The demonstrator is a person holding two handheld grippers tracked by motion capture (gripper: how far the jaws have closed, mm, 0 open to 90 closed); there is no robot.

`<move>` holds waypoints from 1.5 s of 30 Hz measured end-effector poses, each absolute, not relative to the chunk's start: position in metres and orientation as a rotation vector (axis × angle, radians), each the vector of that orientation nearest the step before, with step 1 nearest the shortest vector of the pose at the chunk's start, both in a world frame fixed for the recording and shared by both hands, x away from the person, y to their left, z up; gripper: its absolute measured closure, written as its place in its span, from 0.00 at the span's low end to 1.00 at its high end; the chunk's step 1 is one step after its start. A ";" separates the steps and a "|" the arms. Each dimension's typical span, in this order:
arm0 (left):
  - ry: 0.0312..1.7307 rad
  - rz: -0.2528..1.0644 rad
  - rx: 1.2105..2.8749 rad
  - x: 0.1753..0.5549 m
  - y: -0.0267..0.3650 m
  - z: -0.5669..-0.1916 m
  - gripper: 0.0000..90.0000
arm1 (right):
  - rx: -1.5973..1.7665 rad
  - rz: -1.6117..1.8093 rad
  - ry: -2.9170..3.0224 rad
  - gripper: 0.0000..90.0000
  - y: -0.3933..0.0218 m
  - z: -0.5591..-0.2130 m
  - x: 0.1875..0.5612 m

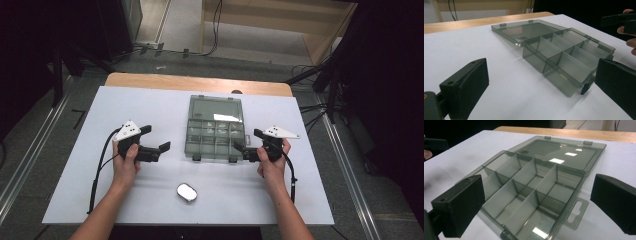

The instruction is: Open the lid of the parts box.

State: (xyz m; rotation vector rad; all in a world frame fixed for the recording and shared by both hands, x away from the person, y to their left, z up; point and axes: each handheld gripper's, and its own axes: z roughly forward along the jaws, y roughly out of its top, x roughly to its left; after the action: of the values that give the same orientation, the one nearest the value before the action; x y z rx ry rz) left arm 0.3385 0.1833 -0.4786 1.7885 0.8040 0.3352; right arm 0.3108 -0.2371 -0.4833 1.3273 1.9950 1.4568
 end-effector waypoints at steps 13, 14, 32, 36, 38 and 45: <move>0.813 0.348 1.772 0.313 0.208 -0.483 0.00 | 1.291 1.499 2.026 0.00 -0.225 -0.479 0.287; 0.811 0.351 1.777 0.309 0.211 -0.483 0.00 | 1.278 1.498 2.034 0.00 -0.222 -0.480 0.283; 0.839 0.404 1.770 0.272 0.253 -0.482 0.00 | 1.207 1.499 2.108 0.00 -0.202 -0.476 0.258; 0.853 0.408 1.773 0.267 0.260 -0.483 0.00 | 1.196 1.492 2.112 0.00 -0.201 -0.475 0.258; 0.860 0.411 1.771 0.265 0.266 -0.483 0.00 | 1.183 1.500 2.121 0.00 -0.200 -0.475 0.258; 0.881 0.411 1.777 0.258 0.277 -0.488 0.00 | 1.161 1.509 2.154 0.00 -0.191 -0.474 0.259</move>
State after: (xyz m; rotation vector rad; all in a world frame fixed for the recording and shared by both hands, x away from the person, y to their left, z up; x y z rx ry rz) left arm 0.2581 0.2772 -0.4876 1.7774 0.8810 0.4106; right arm 0.2594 -0.1910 -0.4737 1.1613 2.1539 1.5093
